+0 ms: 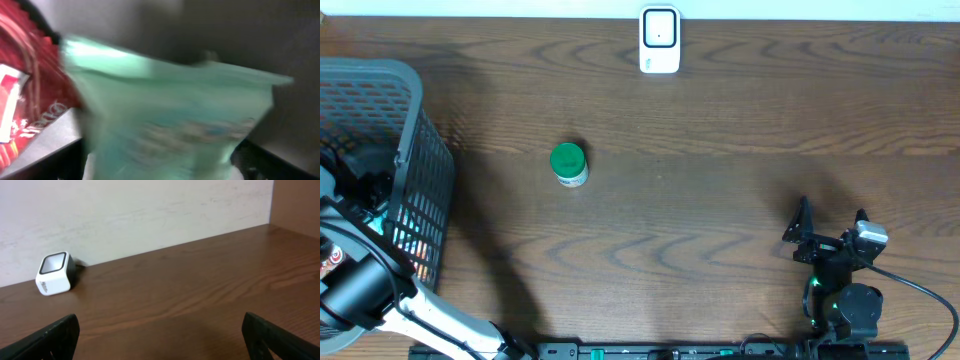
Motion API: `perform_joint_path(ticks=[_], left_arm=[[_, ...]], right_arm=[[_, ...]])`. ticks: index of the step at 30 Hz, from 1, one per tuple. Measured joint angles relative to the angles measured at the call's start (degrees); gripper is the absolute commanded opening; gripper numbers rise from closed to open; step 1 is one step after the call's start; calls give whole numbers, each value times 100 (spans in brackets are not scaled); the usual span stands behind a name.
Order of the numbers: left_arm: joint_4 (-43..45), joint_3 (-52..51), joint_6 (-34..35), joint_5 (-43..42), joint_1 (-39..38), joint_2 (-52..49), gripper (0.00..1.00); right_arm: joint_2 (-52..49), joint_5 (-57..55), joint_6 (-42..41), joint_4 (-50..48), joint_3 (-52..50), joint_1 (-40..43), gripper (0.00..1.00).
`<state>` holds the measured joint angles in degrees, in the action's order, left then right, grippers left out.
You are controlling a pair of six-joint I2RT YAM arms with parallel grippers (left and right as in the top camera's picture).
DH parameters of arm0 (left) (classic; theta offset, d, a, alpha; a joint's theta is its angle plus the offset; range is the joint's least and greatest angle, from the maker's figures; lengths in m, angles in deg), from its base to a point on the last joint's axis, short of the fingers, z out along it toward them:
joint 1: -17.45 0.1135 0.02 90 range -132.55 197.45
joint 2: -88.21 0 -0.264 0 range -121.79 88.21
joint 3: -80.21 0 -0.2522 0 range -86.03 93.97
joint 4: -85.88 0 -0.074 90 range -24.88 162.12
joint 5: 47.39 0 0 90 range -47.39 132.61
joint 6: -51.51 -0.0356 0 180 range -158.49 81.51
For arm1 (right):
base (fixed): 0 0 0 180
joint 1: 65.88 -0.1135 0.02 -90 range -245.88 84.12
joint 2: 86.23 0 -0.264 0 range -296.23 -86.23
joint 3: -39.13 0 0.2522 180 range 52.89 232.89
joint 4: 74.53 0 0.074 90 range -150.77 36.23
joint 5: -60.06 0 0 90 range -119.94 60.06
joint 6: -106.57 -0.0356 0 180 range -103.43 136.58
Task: Scan the item barcode
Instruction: 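Grasp the mint-green wrapped pack with the left gripper, then carry the green pack out and release it beside the bottle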
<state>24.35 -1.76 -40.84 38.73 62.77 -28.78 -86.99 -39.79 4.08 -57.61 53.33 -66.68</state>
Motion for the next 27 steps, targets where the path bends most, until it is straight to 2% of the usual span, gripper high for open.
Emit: perform_joint_path(ticks=[2,4,6,7,14,17,22,27], left_arm=[[0,26,-33,-4,-46,-20,43],[-17,42,-61,-11,-79,-24,27],[-52,55,-46,0,-101,-24,15],[-90,70,-46,11,-111,-22,13],[-750,205,96,48,-114,116,13],[-1010,380,297,81,-114,503,13],[-1117,1158,931,-205,-114,2284,13],[-839,1480,1445,-1377,-153,4286,13]], right_arm=[[0,2,0,2,0,0,99],[0,0,0,0,0,0,99],[0,0,0,0,0,0,99],[0,2,0,2,0,0,99],[0,2,0,0,0,0,99],[0,0,0,0,0,0,99],[0,0,0,2,0,0,99],[0,0,0,0,0,0,99]])
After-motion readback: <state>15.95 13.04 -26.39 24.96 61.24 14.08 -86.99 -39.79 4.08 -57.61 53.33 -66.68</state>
